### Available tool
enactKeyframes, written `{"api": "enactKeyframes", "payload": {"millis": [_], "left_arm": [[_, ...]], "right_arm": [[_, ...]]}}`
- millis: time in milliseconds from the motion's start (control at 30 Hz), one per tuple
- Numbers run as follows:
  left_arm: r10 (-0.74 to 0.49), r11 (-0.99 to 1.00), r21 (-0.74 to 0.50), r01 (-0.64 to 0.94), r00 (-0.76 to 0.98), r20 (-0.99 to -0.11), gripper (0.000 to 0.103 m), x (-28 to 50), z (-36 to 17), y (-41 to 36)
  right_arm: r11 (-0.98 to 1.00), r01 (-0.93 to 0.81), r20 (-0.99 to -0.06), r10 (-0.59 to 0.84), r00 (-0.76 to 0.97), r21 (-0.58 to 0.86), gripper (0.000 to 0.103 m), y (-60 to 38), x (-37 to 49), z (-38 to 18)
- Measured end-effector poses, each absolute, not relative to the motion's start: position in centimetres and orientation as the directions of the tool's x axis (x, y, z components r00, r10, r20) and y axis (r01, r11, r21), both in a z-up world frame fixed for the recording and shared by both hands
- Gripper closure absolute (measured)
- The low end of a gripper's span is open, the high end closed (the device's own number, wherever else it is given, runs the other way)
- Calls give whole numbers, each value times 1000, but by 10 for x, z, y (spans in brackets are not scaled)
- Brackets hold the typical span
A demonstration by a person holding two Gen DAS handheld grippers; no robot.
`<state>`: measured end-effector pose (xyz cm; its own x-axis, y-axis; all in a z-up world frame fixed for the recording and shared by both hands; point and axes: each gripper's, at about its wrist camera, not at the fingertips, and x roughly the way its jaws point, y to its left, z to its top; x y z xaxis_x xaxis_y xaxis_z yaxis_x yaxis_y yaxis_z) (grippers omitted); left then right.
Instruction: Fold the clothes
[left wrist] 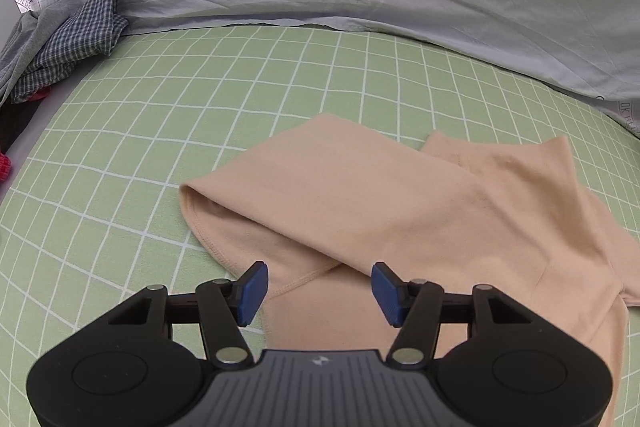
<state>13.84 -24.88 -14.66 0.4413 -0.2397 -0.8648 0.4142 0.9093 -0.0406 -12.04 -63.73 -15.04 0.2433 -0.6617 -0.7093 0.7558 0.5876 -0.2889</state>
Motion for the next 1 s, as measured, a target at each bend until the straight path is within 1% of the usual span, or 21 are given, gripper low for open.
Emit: {"api": "enactKeyframes", "payload": {"millis": [67,100,133,167,267,367,400,467,633,833,1000], "left_arm": [[-256,898,-45,437,438,-862,44,137,-149,-254],[-259,896,-48,441,432,-864,44,138,-150,-256],[-264,895,-55,442,425,-866,44,138,-151,-257],[-271,896,-68,440,420,-866,44,139,-151,-257],[-285,906,-105,411,406,-868,44,143,-151,-254],[-292,919,-142,367,396,-871,43,149,-151,-248],[-295,922,-151,357,393,-871,42,151,-152,-247],[-304,925,-175,338,378,-875,42,155,-154,-246],[-300,924,-173,341,367,-881,41,161,-160,-253],[-288,919,-148,366,367,-885,36,164,-163,-261],[-308,925,-189,330,360,-881,37,173,-165,-261]], "right_arm": [[599,751,-674,-679,292,-278,27,-623,-115,-137],[603,750,-653,-688,317,-272,19,-615,-111,-130],[612,744,-634,-694,342,-269,16,-607,-108,-123],[626,734,-622,-692,367,-263,15,-600,-103,-118],[690,696,-626,-636,452,-198,7,-585,-91,-109],[742,655,-654,-568,500,-144,5,-572,-75,-114],[754,643,-665,-548,506,-132,3,-570,-70,-116],[777,618,-686,-513,516,-116,2,-561,-56,-124],[800,594,-729,-455,512,-82,1,-550,-24,-142],[835,545,-750,-405,522,-72,1,-540,-1,-158],[879,467,-769,-362,527,-94,1,-539,22,-173]]}}
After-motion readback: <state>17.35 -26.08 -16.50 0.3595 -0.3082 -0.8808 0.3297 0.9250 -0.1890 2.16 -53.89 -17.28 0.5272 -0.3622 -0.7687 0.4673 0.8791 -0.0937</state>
